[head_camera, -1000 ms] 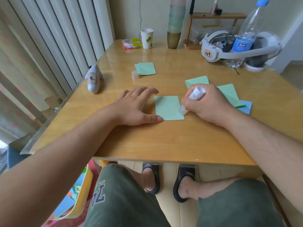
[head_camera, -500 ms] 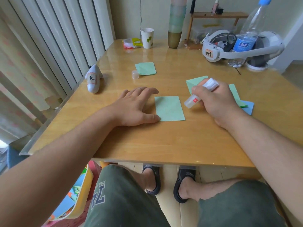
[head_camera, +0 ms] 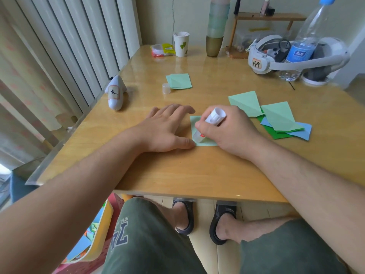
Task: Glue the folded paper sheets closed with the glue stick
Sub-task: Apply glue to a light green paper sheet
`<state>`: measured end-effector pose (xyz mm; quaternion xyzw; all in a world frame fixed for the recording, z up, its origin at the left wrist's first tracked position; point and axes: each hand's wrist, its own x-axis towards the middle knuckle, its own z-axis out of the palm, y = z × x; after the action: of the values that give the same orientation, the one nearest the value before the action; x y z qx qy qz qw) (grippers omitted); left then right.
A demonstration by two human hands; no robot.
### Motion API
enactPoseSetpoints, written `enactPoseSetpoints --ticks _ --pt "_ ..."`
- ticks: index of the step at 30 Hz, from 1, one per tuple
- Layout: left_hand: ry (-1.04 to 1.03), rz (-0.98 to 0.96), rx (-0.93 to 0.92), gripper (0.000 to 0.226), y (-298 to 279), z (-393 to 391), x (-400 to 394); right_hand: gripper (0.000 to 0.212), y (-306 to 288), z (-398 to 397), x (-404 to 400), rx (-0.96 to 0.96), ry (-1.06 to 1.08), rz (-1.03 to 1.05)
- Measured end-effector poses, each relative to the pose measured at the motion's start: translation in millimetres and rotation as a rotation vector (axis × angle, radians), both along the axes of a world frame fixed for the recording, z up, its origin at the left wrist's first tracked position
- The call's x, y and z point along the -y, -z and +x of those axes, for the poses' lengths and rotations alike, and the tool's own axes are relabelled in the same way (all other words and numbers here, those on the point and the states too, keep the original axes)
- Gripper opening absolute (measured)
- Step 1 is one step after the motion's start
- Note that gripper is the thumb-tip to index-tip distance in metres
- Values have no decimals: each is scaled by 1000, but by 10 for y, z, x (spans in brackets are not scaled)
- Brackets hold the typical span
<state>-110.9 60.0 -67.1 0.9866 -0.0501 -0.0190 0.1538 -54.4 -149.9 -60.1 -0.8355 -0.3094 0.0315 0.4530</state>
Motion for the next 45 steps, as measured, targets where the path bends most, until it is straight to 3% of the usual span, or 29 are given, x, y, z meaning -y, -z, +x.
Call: enactPoseSetpoints --ticks 15,30,36,40,45 --pt "-2 -12 -29 84 -25 -1 9 19 15 125 422 -8 64 -26" --pt "5 -13 -28 82 -45 -10 12 22 53 176 413 -68 114 78" --pt "3 -19 -35 82 -50 -11 11 20 -49 180 386 -215 241 369" --pt "4 -33 -29 82 -36 -2 -4 19 -76 143 281 -175 121 334" --pt "2 -132 -39 76 -31 22 -59 25 -99 85 130 -77 11 141"
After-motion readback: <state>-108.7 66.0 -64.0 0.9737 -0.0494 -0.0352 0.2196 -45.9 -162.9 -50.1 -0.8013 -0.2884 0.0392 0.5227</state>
